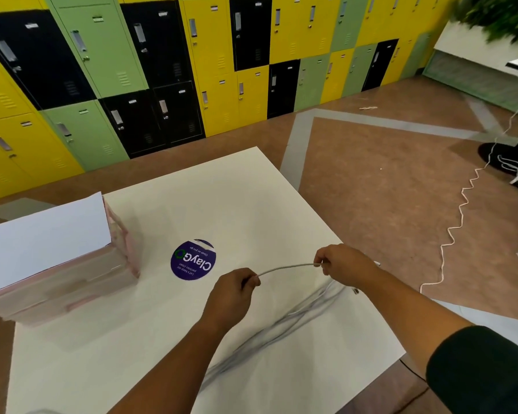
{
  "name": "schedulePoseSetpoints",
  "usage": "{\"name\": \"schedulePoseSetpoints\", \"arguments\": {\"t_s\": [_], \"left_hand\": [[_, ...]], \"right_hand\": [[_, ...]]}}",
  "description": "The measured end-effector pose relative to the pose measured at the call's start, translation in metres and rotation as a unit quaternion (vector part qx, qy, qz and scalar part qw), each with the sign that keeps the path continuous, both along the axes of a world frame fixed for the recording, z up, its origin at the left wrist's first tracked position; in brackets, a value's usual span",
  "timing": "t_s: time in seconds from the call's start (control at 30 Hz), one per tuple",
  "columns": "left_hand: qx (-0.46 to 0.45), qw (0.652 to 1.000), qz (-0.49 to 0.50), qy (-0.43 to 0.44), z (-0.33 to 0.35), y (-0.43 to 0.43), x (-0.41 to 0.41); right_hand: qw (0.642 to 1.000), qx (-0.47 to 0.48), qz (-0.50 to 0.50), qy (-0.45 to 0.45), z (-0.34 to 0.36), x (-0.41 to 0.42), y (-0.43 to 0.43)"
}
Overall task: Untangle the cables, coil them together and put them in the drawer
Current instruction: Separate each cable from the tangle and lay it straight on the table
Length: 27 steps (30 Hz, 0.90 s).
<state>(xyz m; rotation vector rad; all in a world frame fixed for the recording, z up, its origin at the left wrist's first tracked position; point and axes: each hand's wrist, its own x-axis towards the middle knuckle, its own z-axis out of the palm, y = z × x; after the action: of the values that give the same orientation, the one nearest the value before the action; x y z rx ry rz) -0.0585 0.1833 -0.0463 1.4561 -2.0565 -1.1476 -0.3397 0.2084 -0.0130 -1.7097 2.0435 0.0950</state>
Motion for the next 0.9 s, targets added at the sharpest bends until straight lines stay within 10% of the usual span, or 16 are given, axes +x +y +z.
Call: {"name": "schedulePoseSetpoints", "arguments": {"t_s": [0.33, 0.53, 0.73, 0.9], "left_hand": [[0.046, 0.998, -0.022, 0.036, 0.0, 0.011, -0.006], [0.099, 0.992, -0.044, 0.068, 0.007, 0.016, -0.012], [0.066, 0.994, -0.084, -0.005, -0.01, 0.023, -0.017], [0.042, 0.998, -0.037, 0.004, -0.012, 0.023, -0.016]], "right_hand": [[0.972, -0.207, -0.108, -0.005, -0.027, -0.012, 0.004], [0.903, -0.288, -0.249, -0.199, -0.022, 0.001, 0.001], [0.682, -0.283, -0.465, -0.488, -0.02, 0.011, -0.007], [0.609, -0.264, -0.515, -0.543, -0.019, 0.004, -0.006]]}}
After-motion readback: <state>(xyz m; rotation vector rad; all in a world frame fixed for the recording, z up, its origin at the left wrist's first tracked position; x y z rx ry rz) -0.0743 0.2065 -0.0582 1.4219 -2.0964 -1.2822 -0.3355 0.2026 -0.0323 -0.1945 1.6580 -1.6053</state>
